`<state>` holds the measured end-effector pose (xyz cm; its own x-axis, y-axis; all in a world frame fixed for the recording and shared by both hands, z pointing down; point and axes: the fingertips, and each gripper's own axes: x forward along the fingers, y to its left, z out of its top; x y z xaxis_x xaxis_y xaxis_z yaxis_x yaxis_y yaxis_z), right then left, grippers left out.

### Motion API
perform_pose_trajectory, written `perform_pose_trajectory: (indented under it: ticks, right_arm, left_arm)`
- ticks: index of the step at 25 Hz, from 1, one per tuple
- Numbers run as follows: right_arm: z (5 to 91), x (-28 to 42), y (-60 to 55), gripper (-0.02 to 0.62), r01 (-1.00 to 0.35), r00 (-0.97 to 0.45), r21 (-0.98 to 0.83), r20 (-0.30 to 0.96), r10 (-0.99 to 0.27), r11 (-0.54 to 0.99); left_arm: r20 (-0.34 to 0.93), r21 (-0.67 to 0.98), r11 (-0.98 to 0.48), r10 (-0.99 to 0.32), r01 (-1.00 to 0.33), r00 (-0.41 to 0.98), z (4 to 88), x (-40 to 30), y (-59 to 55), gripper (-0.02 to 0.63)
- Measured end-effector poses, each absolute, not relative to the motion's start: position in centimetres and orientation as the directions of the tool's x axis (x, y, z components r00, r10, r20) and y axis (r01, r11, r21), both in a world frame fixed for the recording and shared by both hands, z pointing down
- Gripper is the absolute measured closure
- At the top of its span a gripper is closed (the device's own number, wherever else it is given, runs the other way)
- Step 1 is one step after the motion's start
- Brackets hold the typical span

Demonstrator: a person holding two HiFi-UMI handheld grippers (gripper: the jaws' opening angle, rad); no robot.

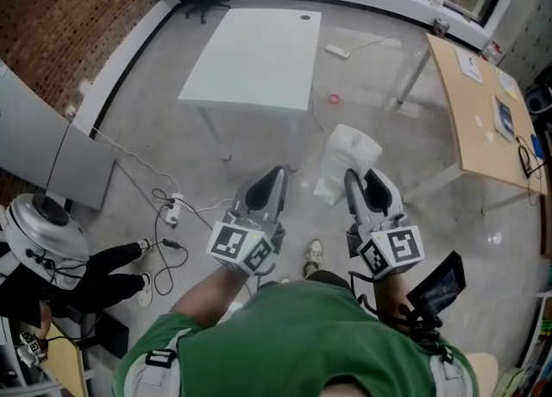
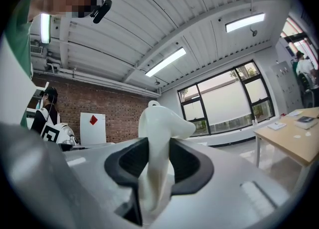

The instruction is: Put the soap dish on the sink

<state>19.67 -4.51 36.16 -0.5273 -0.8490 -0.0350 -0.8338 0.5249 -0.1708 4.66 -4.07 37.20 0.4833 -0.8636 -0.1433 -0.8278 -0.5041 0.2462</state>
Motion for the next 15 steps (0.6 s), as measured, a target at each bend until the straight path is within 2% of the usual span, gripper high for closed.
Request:
perform_pose_trajectory:
  ticks: [15]
  right_arm:
    - [35.5,20.1,-15.2,0.469,-0.761,-0.626,-0.163,-0.067,-0.777,0.628]
  left_arm:
    - [-0.17,0.219,-0.386,-0.919,-0.896,0.355,36.6,4.8,-13.1,0.6]
